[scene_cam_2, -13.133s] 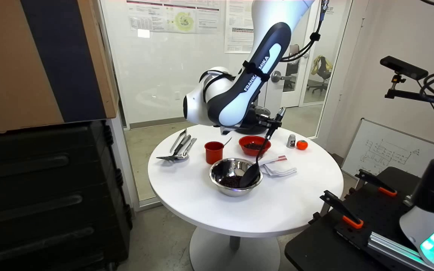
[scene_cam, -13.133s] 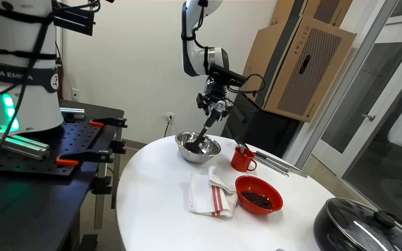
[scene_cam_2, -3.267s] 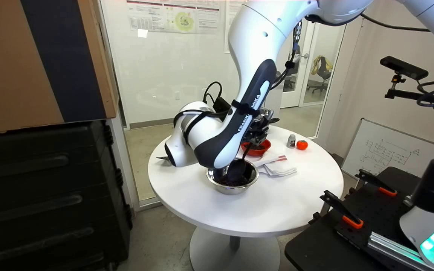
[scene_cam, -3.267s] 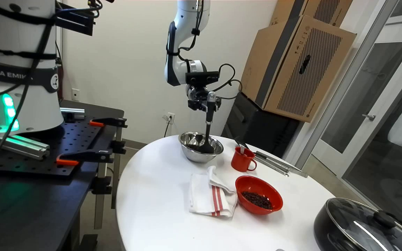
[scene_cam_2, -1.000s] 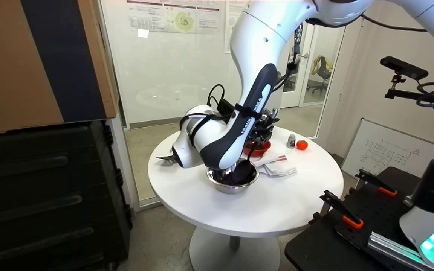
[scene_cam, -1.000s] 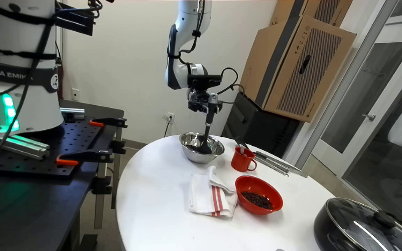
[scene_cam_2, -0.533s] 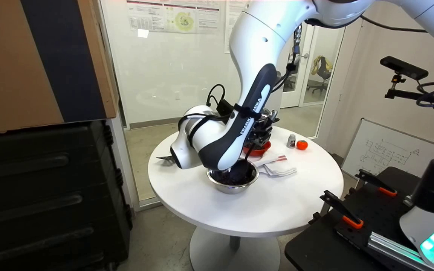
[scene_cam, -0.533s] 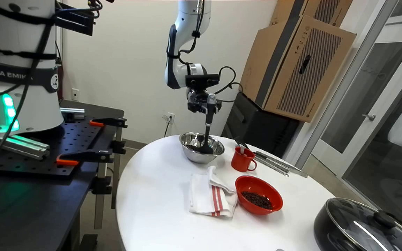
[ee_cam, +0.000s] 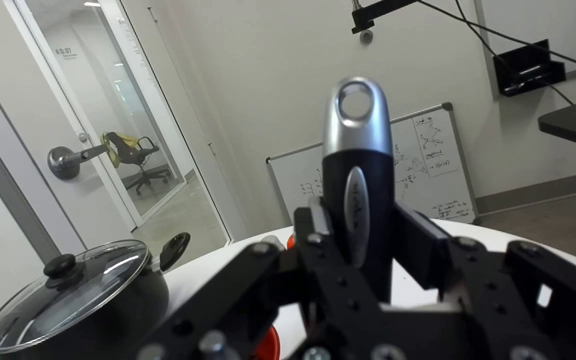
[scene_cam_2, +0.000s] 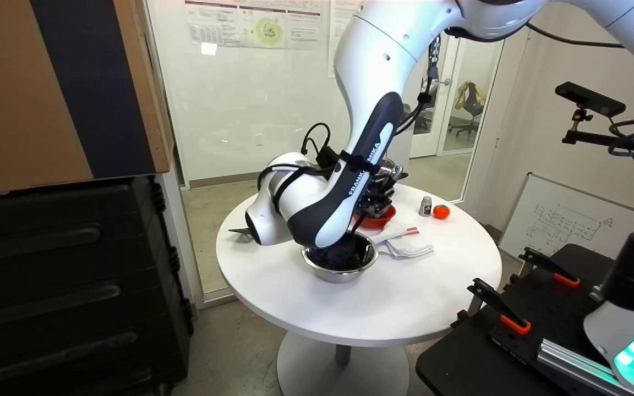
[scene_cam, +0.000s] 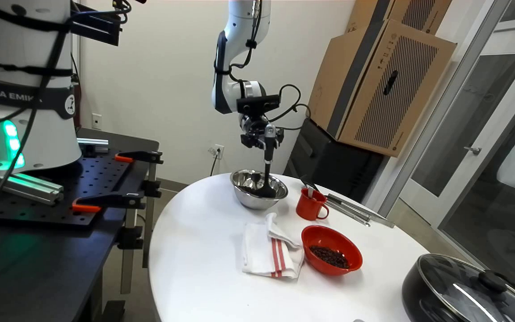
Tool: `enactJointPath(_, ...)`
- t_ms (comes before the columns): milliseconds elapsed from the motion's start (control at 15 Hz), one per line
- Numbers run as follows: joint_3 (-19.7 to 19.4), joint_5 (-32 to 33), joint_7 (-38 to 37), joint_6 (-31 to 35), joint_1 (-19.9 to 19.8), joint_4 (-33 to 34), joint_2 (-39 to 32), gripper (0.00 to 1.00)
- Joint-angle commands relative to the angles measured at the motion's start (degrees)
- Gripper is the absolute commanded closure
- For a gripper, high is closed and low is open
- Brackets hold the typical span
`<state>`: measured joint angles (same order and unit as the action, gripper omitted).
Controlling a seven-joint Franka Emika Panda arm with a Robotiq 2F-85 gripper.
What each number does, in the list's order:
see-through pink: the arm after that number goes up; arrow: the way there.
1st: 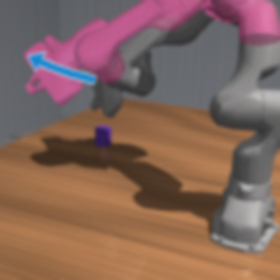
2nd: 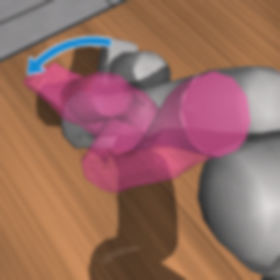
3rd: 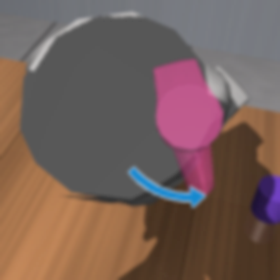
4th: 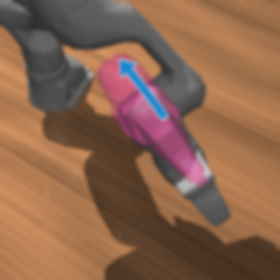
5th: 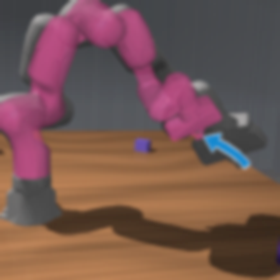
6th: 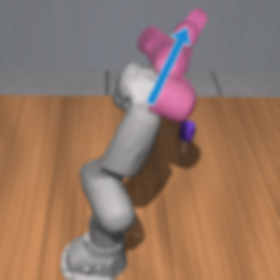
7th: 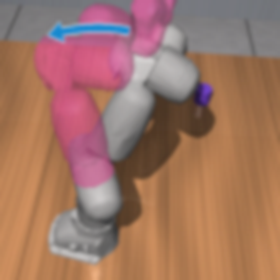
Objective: Use the black ladle to stir the contents in the silver bowl
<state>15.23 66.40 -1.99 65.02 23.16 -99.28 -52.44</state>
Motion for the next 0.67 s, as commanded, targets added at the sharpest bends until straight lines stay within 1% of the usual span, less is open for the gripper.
enactJointPath(0,0.6,-0.5,1.1,0.7,-0.3,0.6,-0.6,0.92)
enactJointPath(200,1.0,-0.2,4.0,1.2,-0.7,-0.4,0.2,0.92)
enactJointPath(333,1.6,0.3,7.5,2.3,-1.4,-1.5,1.0,0.92)
enactJointPath(533,1.4,0.1,10.6,1.6,-1.6,-1.8,1.5,0.92)
enactJointPath(600,1.2,0.0,10.6,1.3,-1.7,-1.8,2.0,0.92)
